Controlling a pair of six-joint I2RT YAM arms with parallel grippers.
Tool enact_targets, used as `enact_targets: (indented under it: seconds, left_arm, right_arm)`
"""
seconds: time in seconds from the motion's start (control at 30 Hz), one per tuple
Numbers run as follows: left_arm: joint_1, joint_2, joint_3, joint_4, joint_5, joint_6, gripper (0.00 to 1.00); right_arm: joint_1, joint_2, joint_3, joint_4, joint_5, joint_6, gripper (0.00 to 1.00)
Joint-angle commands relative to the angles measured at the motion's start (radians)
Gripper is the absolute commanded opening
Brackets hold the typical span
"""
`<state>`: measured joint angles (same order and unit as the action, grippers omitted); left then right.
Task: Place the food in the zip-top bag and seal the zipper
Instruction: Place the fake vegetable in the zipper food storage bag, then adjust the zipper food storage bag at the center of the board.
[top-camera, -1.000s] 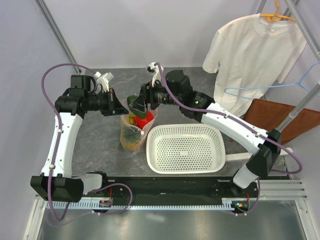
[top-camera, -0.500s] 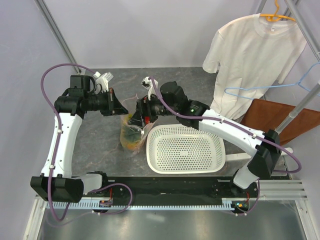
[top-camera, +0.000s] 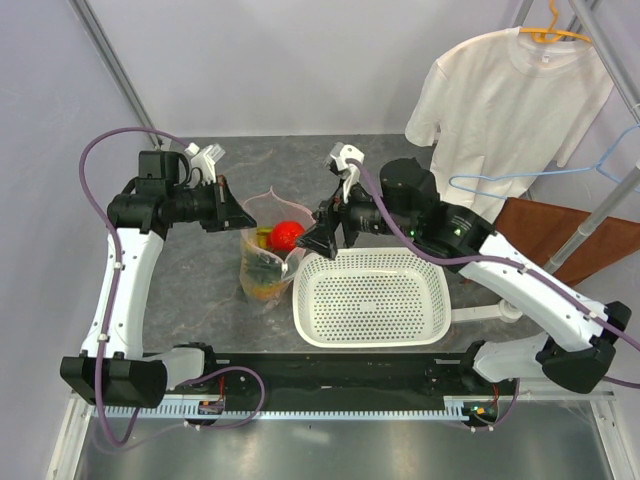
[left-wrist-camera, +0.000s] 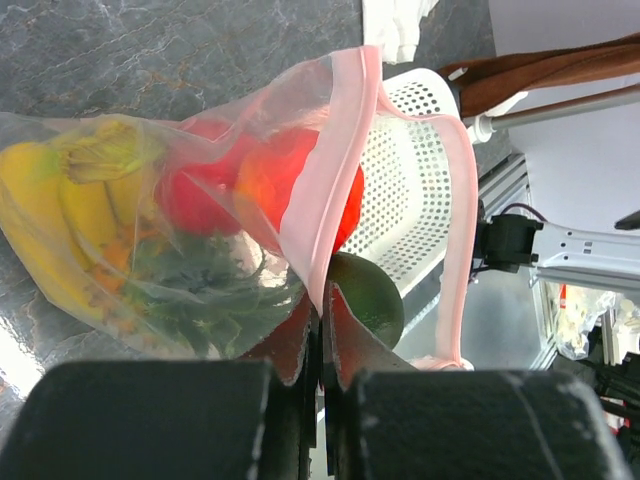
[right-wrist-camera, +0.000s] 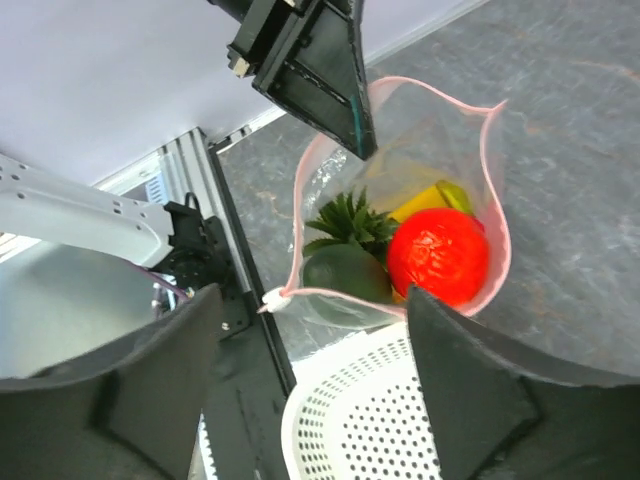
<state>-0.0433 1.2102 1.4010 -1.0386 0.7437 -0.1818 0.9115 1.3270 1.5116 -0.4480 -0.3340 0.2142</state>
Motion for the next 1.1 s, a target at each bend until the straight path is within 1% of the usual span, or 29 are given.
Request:
enact_targets:
  seconds: [0.0, 0.07, 0.1, 0.17, 0.27, 0.3, 0.37, 0.4, 0.43, 0.57, 0.67, 0.73, 0.77, 0.83, 0.9, 0.93, 0.97, 1.0, 1.07]
  left_arm:
    - [0.005, -0.044, 0.009, 0.08, 0.013, -0.073, 0.02]
    - [0.005, -0.052, 0.001, 0.095, 0.002, -0.105, 0.02]
    - [0.005, -0.052, -0.003, 0.106, -0.006, -0.116, 0.02]
    - [0.006, -0.055, -0.013, 0.118, -0.01, -0.143, 0.02]
    - [0.006, -0.057, -0.033, 0.144, -0.012, -0.179, 0.02]
    - [0.006, -0.055, -0.042, 0.15, -0.017, -0.188, 0.02]
    - [0.006, -0.058, -0.053, 0.17, -0.021, -0.212, 0.02]
    - [0.006, -0.063, -0.065, 0.176, -0.021, -0.219, 0.02]
    - [0.006, -0.064, -0.068, 0.181, -0.026, -0.231, 0.02]
    - [0.006, -0.074, -0.085, 0.199, -0.024, -0.251, 0.02]
    - [0.008, -0.081, -0.094, 0.207, -0.032, -0.258, 0.02]
    - [0.008, -0.087, -0.105, 0.221, -0.023, -0.266, 0.02]
    - [0.008, -0.089, -0.109, 0.224, -0.015, -0.269, 0.02]
    - [0.01, -0.093, -0.114, 0.222, -0.006, -0.269, 0.02]
    - [0.016, -0.106, -0.122, 0.222, 0.003, -0.266, 0.02]
    - [0.017, -0.11, -0.125, 0.218, 0.003, -0.262, 0.02]
    - [0.019, -0.119, -0.131, 0.215, 0.006, -0.259, 0.02]
    - [0.022, -0.123, -0.131, 0.21, 0.013, -0.252, 0.02]
    - [0.026, -0.13, -0.131, 0.198, 0.016, -0.246, 0.02]
  right_arm:
    - [0.0, -0.061, -0.054, -0.024, 0.024, -0.047, 0.67]
    - [0.004, -0.055, -0.076, -0.026, -0.003, -0.053, 0.56]
    - [0.015, -0.052, -0.086, -0.027, -0.019, -0.064, 0.52]
    - [0.035, -0.045, -0.125, -0.02, -0.025, -0.073, 0.51]
    - [0.085, -0.032, -0.169, 0.037, 0.022, -0.052, 0.57]
    - [0.111, -0.026, -0.177, 0.076, 0.061, -0.044, 0.62]
    - [0.135, -0.003, -0.172, 0.11, 0.107, -0.021, 0.62]
    - [0.153, 0.006, -0.169, 0.133, 0.171, -0.012, 0.63]
    - [0.156, 0.017, -0.159, 0.14, 0.194, 0.017, 0.64]
    - [0.165, 0.072, -0.126, 0.143, 0.254, 0.063, 0.65]
    - [0.167, 0.093, -0.117, 0.15, 0.302, 0.079, 0.62]
    - [0.165, 0.11, -0.117, 0.141, 0.361, 0.082, 0.57]
    - [0.167, 0.115, -0.116, 0.135, 0.419, 0.076, 0.48]
    - [0.165, 0.123, -0.107, 0.123, 0.46, 0.06, 0.4]
    - [0.167, 0.118, -0.1, 0.117, 0.513, 0.039, 0.27]
    - [0.165, 0.11, -0.093, 0.115, 0.53, 0.03, 0.2]
    - [0.165, 0.107, -0.088, 0.114, 0.542, 0.013, 0.07]
    - [0.164, 0.101, -0.085, 0.112, 0.558, -0.022, 0.01]
    - [0.164, 0.083, -0.08, 0.112, 0.573, -0.064, 0.0]
